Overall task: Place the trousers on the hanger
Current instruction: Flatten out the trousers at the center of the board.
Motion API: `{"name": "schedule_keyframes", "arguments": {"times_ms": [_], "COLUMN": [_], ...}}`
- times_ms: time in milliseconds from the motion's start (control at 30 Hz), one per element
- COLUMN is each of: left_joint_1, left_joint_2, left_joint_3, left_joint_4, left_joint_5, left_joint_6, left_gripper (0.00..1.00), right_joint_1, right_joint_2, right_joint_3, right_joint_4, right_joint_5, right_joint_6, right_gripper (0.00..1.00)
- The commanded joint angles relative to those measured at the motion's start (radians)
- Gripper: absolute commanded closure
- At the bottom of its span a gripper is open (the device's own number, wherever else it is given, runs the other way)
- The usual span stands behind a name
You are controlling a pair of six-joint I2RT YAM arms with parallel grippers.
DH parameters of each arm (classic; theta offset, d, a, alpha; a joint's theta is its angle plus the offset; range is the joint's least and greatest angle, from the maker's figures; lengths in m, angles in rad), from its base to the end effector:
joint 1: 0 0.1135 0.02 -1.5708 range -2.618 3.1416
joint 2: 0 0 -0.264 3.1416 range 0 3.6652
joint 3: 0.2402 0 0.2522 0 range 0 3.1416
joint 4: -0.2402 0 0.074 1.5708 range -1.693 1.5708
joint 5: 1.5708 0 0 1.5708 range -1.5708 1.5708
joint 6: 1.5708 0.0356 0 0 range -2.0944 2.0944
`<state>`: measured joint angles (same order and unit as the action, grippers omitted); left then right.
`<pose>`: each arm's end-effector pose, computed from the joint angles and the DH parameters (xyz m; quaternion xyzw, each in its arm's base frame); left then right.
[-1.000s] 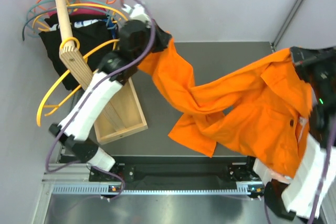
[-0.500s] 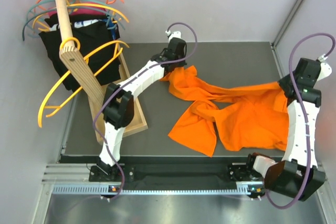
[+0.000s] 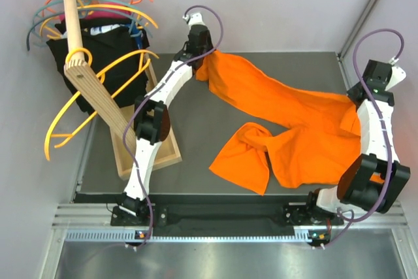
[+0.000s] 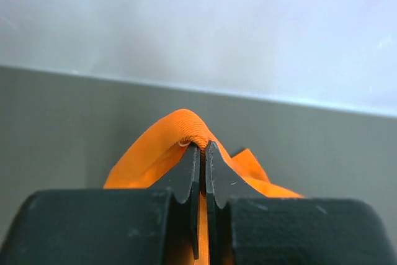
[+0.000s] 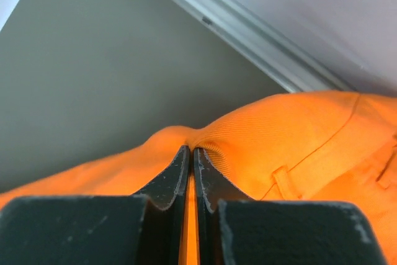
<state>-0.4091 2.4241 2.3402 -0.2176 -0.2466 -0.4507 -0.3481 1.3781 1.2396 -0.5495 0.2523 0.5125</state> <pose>0.5279 -0.2194 0.2941 -0.0895 0.7975 -0.1552 0.5761 0.2829 -0.1121 0.3293 0.4230 0.7928 -0.0786 0.4317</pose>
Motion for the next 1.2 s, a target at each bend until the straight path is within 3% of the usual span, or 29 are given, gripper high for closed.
{"name": "schedule_keyframes", "arguments": {"times_ms": [0,100,233,267,333,367,400,500,633,700,800,833,900,967,1067,1167], "left_joint_1": [0.041,0.044,0.038,0.035,0.014,0.001,-0.023,-0.066,-0.176,-0.207,-0.238,-0.24,-0.247,-0.264,-0.301,-0.304], "left_joint_2": [0.033,0.055,0.075,0.076,0.061,0.035,0.02,-0.051,-0.19,-0.268,-0.506,-0.662,-0.797,-0.927,-1.098,-1.317], "left_joint_3": [0.091,0.094,0.082,0.077,0.045,0.033,0.021,-0.036,-0.16,-0.229,-0.434,-0.605,-0.75,-0.805,-0.873,-0.981], "left_joint_4": [0.144,0.168,0.179,0.164,0.153,0.143,0.135,0.068,-0.046,-0.095,-0.152,-0.072,-0.011,-0.121,-0.251,-0.261], "left_joint_5": [0.019,0.021,0.041,0.047,0.055,0.047,0.029,-0.019,-0.088,-0.106,-0.088,-0.056,0.03,0.018,-0.035,0.019], "left_joint_6": [-0.025,-0.042,-0.055,-0.057,-0.045,-0.034,-0.025,-0.017,-0.028,-0.023,-0.039,-0.03,0.001,0.017,0.02,-0.031], "left_gripper": [1.0,1.0,0.46,0.31,0.25,0.15,0.12,0.1,0.11,0.17,0.31,0.32,0.32,0.32,0.33,0.35], "right_joint_1": [-0.009,-0.009,-0.035,-0.048,-0.08,-0.078,-0.077,-0.026,0.185,0.256,0.372,0.439,0.512,0.625,0.799,0.957], "right_joint_2": [0.019,0.056,0.111,0.125,0.167,0.176,0.177,0.151,0.09,0.029,-0.101,-0.135,-0.213,-0.238,-0.295,-0.355], "right_joint_3": [0.084,0.1,0.133,0.144,0.19,0.202,0.208,0.216,0.221,0.201,0.112,0.065,0.012,-0.067,-0.158,-0.264], "right_joint_4": [0.083,0.102,0.091,0.082,0.02,0.005,-0.012,-0.041,-0.121,-0.164,-0.184,-0.188,-0.191,-0.19,-0.207,-0.103], "right_joint_5": [0.077,0.077,0.117,0.113,0.097,0.085,0.068,0.019,0.009,-0.024,-0.146,-0.165,-0.23,-0.359,-0.372,-0.389], "right_joint_6": [-0.035,-0.087,-0.146,-0.141,-0.124,-0.118,-0.111,-0.069,-0.031,0.018,0.076,0.083,0.092,0.09,0.168,0.207], "right_gripper": [0.99,0.93,0.83,0.71,0.6,0.48,0.42,0.35,0.34,0.35,0.36,0.36,0.37,0.36,0.32,0.25]}}
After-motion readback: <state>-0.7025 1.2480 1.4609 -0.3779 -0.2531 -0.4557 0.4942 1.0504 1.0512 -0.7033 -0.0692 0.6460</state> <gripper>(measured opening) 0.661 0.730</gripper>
